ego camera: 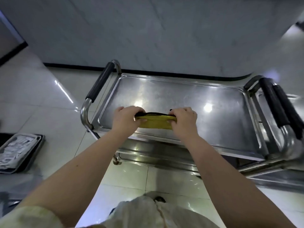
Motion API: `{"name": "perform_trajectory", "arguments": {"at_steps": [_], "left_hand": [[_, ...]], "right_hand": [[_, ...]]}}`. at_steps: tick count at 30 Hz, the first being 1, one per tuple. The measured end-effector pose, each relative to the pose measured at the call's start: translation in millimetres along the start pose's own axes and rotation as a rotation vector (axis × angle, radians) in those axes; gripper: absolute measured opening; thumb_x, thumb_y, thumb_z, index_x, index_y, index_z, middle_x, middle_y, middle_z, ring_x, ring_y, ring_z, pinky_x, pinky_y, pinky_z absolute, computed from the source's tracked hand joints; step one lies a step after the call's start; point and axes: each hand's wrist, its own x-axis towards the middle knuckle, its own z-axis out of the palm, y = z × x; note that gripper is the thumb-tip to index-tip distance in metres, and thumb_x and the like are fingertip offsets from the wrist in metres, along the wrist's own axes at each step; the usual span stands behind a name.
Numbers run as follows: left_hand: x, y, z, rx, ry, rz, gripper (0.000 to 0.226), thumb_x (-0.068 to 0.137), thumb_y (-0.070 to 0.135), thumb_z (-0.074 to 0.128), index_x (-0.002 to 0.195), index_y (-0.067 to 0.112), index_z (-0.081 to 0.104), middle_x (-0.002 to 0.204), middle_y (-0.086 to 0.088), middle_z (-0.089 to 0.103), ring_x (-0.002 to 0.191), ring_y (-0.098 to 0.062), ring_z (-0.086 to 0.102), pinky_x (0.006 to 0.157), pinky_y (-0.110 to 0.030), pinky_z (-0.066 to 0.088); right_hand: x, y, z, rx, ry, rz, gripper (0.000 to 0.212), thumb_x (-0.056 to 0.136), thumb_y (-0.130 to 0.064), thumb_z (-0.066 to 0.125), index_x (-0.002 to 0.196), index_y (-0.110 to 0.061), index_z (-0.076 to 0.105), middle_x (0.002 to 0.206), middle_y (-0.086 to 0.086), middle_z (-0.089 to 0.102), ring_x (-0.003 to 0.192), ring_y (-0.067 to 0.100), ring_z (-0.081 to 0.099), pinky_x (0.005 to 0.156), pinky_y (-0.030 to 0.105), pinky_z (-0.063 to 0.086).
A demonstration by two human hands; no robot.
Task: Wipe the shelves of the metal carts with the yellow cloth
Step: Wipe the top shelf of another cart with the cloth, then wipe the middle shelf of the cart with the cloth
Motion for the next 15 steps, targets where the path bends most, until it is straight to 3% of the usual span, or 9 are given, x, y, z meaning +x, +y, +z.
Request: {"name": "perform_trajectory", "arguments": {"at_steps": [5, 11, 15], "left_hand": [[-24.9, 23.6, 0.8, 0.015, 0.085, 0.158, 0.019, 0.086, 0.032, 0.070, 0.105, 0.034, 0.067, 0.095, 0.019, 0.067, 0.098, -0.010, 0.057, 0.110, -0.046, 0.022], [-69.3, 47.6, 21.9, -0.047, -0.016, 0.218, 0.020, 0.086, 0.031, 0.066, 0.105, 0.037, 0.066, 0.096, 0.020, 0.067, 0.100, -0.011, 0.056, 0.110, -0.044, 0.019], [-110.1, 59.6, 48.8, -0.068, -0.118, 0.218, 0.024, 0.085, 0.035, 0.066, 0.109, 0.037, 0.066, 0.103, 0.018, 0.066, 0.106, -0.012, 0.055, 0.107, -0.041, 0.020]], "right_hand": [[-50.4, 4.7, -26.5, -0.035, 0.149, -0.066, 0.018, 0.079, -0.009, 0.072, 0.096, -0.016, 0.071, 0.093, -0.002, 0.068, 0.098, 0.025, 0.058, 0.093, 0.043, 0.042], [-128.8, 10.8, -40.3, -0.019, 0.210, 0.016, 0.014, 0.079, -0.004, 0.072, 0.092, -0.009, 0.071, 0.082, 0.002, 0.069, 0.080, 0.025, 0.061, 0.080, 0.041, 0.046], [-183.2, 28.4, -36.9, -0.011, 0.174, 0.095, 0.016, 0.082, -0.007, 0.072, 0.098, -0.009, 0.071, 0.086, 0.004, 0.069, 0.084, 0.027, 0.061, 0.084, 0.044, 0.045]]}}
